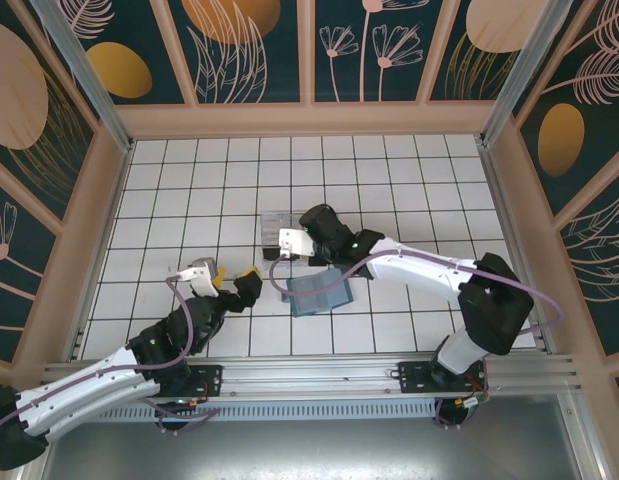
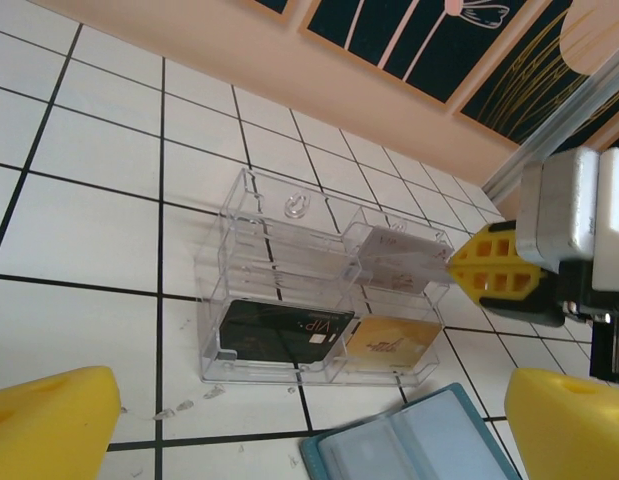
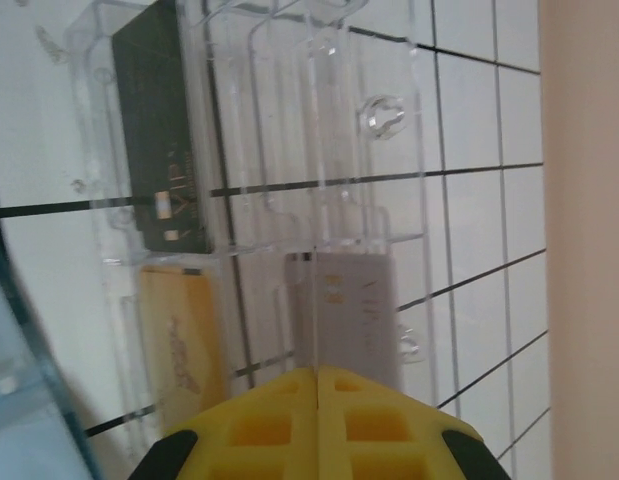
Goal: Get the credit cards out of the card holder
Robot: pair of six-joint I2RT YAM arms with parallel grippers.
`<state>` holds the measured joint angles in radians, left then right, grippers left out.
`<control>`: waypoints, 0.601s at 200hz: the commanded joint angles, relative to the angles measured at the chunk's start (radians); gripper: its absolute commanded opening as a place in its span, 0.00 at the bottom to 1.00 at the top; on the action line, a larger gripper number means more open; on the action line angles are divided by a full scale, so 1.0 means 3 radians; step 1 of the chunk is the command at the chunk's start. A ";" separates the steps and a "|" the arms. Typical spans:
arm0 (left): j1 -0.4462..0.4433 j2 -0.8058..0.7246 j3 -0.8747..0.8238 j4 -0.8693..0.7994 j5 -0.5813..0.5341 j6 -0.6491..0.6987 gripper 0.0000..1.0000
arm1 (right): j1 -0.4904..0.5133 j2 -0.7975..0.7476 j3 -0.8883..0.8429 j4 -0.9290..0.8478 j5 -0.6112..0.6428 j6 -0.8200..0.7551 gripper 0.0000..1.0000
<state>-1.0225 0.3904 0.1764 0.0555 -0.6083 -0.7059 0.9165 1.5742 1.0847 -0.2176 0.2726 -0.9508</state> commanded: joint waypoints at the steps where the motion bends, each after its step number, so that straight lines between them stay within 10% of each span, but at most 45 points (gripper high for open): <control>1: -0.0002 -0.0045 -0.0026 -0.0014 -0.0103 0.0083 0.99 | -0.0082 0.0064 0.0198 -0.0132 0.0056 -0.0345 0.00; 120: -0.0002 0.0006 -0.0031 -0.0027 -0.0254 0.0087 0.99 | -0.0339 0.0202 0.0112 -0.0162 -0.0075 -0.0308 0.00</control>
<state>-1.0225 0.3882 0.1757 0.0479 -0.6540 -0.6991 0.8307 1.6386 1.1416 -0.2878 0.2642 -1.0397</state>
